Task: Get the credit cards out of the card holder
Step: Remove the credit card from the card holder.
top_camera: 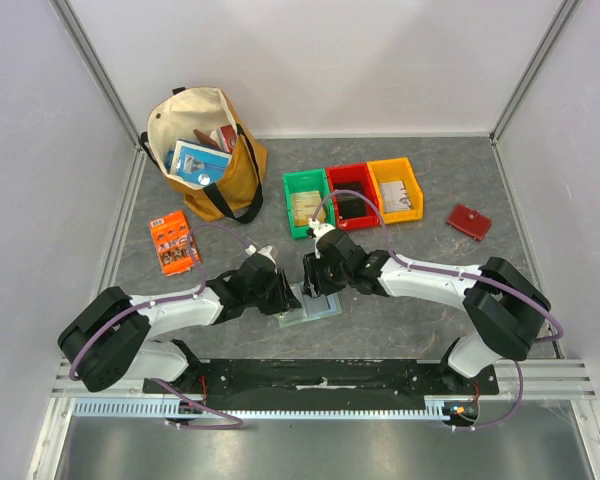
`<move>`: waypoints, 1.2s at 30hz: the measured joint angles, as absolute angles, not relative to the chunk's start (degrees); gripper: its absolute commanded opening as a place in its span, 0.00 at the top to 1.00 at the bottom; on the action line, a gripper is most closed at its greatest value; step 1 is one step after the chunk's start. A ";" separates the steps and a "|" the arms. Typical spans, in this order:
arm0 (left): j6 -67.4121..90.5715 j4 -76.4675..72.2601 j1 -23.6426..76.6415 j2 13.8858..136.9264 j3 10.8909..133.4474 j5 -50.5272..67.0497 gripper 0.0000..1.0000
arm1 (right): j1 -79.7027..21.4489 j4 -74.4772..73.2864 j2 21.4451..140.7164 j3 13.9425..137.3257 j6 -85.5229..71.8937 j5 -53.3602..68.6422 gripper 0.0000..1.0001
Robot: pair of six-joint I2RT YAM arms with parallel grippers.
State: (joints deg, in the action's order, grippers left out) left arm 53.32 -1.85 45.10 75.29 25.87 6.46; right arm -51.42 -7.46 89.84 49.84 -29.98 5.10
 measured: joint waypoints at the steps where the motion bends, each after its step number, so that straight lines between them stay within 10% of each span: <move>1: 53.34 -1.87 45.10 75.31 25.87 6.46 0.64 | -51.44 -8.36 89.71 50.17 -29.74 3.75 0.43; 36: 53.78 -2.11 45.12 75.05 25.54 6.13 0.64 | -51.40 -11.18 97.25 55.11 -26.50 2.24 0.54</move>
